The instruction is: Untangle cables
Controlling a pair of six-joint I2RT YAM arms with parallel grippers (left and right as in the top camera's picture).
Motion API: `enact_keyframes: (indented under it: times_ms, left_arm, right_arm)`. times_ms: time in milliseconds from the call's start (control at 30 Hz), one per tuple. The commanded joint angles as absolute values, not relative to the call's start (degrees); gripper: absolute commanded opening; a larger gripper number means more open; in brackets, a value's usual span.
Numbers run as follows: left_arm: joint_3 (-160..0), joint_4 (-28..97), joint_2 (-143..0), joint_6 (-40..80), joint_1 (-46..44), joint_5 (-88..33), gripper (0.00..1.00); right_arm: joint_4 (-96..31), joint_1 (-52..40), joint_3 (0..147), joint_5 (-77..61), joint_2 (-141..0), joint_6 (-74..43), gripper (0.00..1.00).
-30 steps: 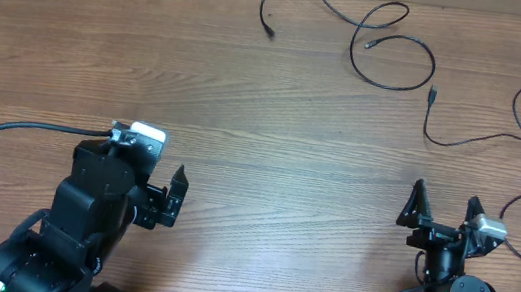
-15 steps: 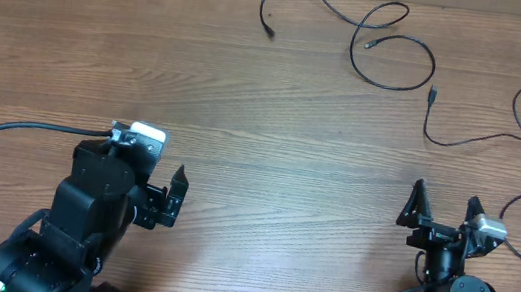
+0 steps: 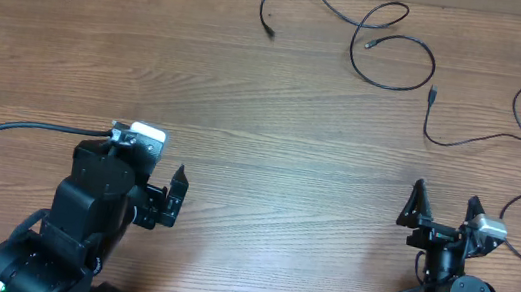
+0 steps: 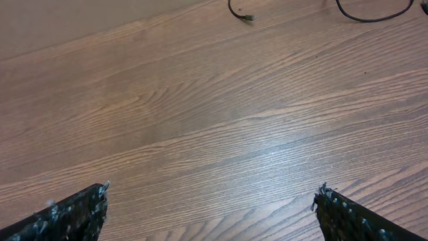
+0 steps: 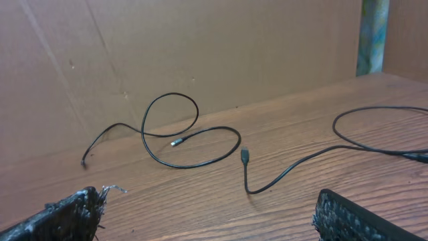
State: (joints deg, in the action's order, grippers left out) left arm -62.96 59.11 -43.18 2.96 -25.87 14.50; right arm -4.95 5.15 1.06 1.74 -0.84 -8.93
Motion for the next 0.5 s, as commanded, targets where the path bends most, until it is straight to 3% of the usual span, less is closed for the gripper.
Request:
enact_keyframes:
  times_ms: [0,467]
  left_arm:
    - [-62.6,58.9,-43.1,2.3,-25.9,13.9,1.00]
    - [-62.6,59.0,-42.7,-0.7,-24.5,15.2,0.99]
  right_arm:
    - [-4.5,4.8,0.4,2.0,-0.2,-8.5,1.00]
    - [-4.5,4.8,0.4,2.0,-0.2,-8.5,1.00]
